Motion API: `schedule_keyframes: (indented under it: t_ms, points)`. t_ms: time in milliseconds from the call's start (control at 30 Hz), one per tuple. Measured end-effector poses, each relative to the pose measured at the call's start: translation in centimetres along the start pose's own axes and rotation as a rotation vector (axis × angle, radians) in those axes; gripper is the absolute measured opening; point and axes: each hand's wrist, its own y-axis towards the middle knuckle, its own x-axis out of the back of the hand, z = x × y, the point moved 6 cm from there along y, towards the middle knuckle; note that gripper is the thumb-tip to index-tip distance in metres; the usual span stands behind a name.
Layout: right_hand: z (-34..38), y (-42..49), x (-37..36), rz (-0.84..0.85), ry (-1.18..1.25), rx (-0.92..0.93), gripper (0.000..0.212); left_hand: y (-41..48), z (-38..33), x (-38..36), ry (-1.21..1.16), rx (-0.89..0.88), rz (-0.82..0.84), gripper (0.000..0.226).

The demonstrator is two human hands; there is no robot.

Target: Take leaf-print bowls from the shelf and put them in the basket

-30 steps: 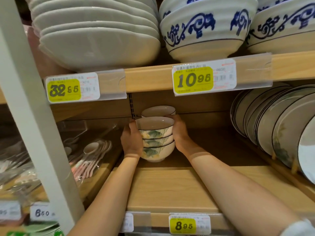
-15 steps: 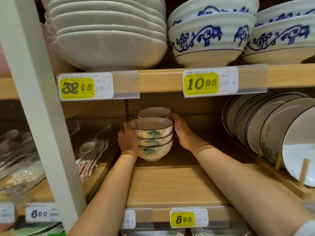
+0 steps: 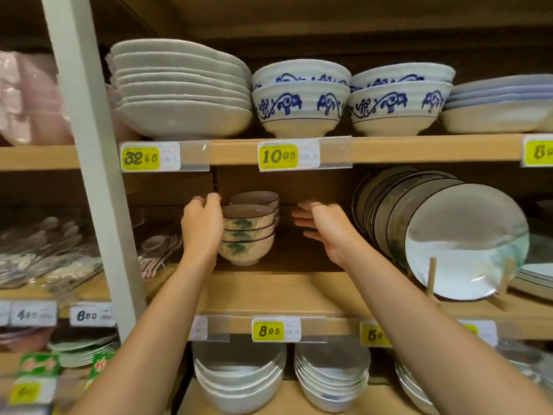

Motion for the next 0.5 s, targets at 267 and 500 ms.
schedule_keyframes:
  t_ms: [267, 500]
  points:
    - [-1.3, -7.4, 1.4, 0.132, 0.058, 0.059, 0.027, -10.5, -1.4, 5.9, 0.005, -0.029, 0.086, 0.027]
    - [-6.2, -14.5, -2.4, 0.283, 0.190, -0.082, 0.018, -17.6, 1.9, 16.2, 0.012, 0.147, -0.026, 0.030]
